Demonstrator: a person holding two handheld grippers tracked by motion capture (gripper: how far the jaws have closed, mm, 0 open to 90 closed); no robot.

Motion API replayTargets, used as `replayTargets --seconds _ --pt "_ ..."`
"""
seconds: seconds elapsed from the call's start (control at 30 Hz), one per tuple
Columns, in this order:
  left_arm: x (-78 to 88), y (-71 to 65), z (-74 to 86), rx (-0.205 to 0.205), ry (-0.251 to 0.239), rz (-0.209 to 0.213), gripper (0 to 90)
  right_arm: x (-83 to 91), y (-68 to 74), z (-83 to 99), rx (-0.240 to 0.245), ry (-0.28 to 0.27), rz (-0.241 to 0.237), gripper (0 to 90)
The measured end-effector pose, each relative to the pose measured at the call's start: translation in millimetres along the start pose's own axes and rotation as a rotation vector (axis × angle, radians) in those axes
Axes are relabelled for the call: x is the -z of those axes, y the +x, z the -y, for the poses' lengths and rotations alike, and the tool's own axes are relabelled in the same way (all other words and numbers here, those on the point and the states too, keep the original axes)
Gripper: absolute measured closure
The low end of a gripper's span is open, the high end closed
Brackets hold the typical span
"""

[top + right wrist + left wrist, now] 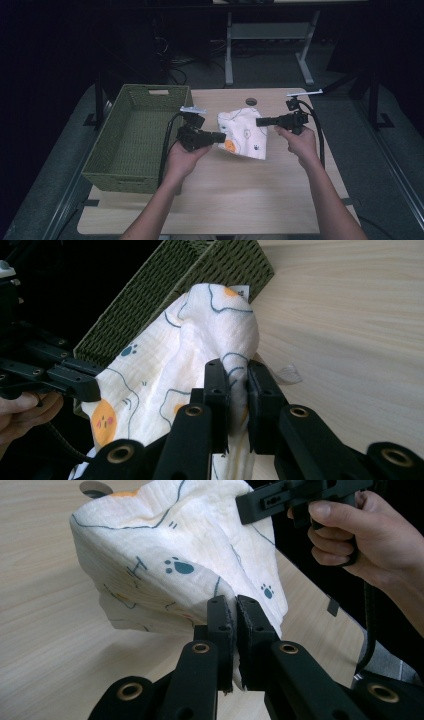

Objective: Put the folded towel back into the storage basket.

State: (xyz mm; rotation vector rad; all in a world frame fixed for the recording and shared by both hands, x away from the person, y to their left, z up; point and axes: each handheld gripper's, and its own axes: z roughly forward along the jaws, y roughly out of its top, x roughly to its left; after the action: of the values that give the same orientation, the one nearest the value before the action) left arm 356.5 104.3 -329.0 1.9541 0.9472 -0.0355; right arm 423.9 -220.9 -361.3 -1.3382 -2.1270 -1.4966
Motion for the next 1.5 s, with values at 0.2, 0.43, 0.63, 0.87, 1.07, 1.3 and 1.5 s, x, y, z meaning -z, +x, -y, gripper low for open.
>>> replayTargets --seconds 0.2,0.43,0.63,0.87,1.07,1.3,1.5 --pt "10.0 2.7 -4.9 -0.003 0.003 -0.003 86.0 -3.6 7.4 -6.5 0.007 0.001 -0.007 80.9" --pt "29.1 9.5 -11.0 -0.001 -0.006 -0.004 86.0 -11.4 18.6 -16.9 0.012 0.0 -0.019 80.9" --pt "48.2 13.0 -20.0 -0.015 -0.01 -0.016 86.0 -19.3 30.3 -27.8 0.024 -0.004 -0.032 80.9" --pt "69.2 19.6 -26.4 -0.012 -0.022 -0.017 86.0 -30.7 46.2 -41.3 0.038 -0.009 -0.051 80.9" --pt "87.6 25.3 -30.7 -0.019 -0.027 -0.028 86.0 -43.6 60.2 -54.0 0.047 -0.007 -0.065 80.9" --pt "111.3 33.3 -36.0 -0.024 -0.033 -0.043 86.0 -57.9 80.9 -69.6 0.074 -0.003 -0.075 80.9" --pt "132.0 43.5 -36.0 -0.018 -0.038 -0.059 86.0 -73.7 93.7 -77.8 0.083 0.003 -0.091 80.8"
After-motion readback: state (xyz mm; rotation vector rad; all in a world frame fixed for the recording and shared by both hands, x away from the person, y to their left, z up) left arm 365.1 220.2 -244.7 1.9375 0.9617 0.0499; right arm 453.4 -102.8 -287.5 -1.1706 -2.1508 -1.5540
